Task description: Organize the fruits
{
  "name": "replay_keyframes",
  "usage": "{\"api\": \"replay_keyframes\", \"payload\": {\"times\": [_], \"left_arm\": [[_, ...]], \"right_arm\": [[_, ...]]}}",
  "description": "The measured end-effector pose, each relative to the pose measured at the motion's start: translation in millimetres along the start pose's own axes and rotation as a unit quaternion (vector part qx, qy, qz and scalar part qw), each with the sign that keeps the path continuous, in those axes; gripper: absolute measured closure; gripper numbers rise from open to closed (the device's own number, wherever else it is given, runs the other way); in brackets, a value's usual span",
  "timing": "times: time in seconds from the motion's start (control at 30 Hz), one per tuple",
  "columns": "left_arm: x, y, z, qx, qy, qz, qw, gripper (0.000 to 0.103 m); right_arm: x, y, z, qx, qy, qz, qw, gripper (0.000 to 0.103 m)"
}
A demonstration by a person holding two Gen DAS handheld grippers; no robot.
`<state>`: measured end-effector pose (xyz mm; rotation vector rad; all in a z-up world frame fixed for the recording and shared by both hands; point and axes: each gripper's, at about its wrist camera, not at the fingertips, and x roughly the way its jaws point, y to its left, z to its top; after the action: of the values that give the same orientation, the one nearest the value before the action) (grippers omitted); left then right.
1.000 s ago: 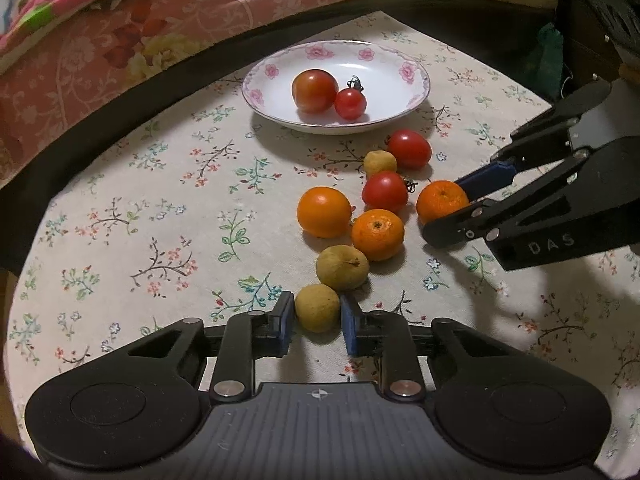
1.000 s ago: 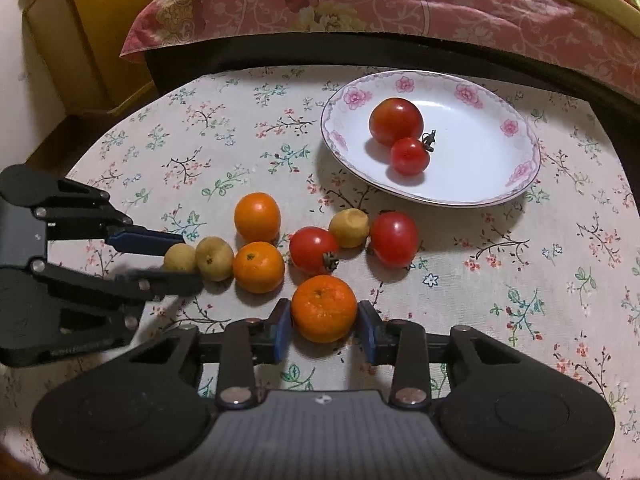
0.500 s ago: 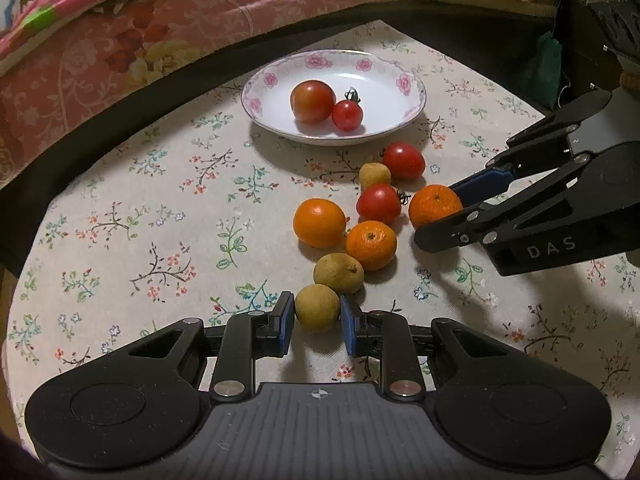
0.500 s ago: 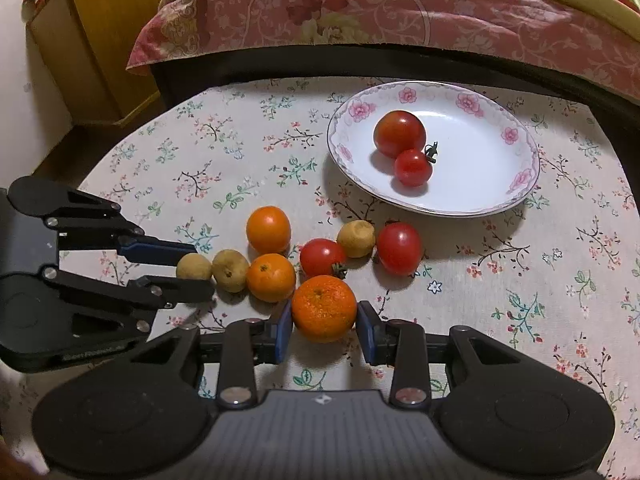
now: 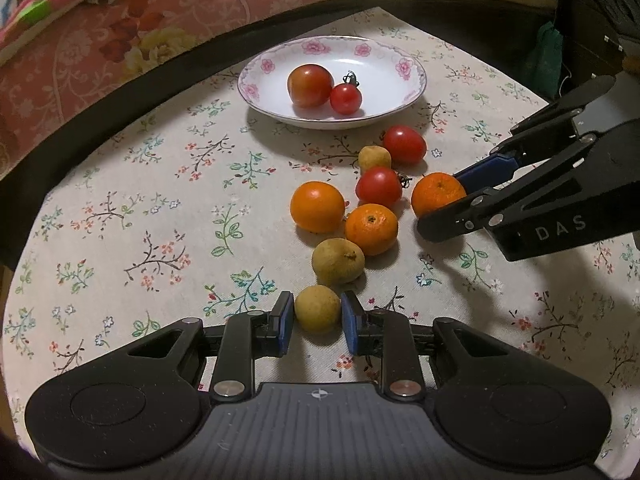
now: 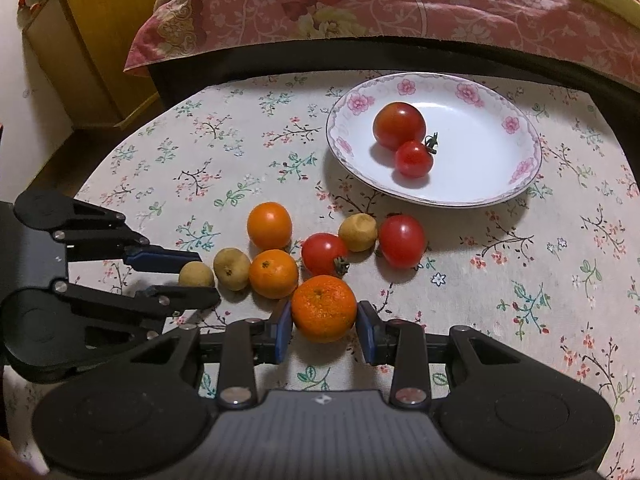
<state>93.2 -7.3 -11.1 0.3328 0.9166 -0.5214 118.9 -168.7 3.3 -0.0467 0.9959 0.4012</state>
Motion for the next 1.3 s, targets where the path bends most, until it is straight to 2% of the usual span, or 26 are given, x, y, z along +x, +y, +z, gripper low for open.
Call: {"api": "replay_keyframes", "payload": {"times": [0.67, 1.3], "left_arm": [[-8, 0, 2, -0.005, -0.004, 0.001, 1.0, 0.071], [-16, -1, 26, -0.035, -0.042, -0.004, 0.9985, 0.071]], "right_arm": [[-7, -1, 3, 0.005, -0.017, 0.001, 1.0, 0.07], [-17, -3, 8, 0.009, -0.035, 0.002, 0.999, 0.07]]}}
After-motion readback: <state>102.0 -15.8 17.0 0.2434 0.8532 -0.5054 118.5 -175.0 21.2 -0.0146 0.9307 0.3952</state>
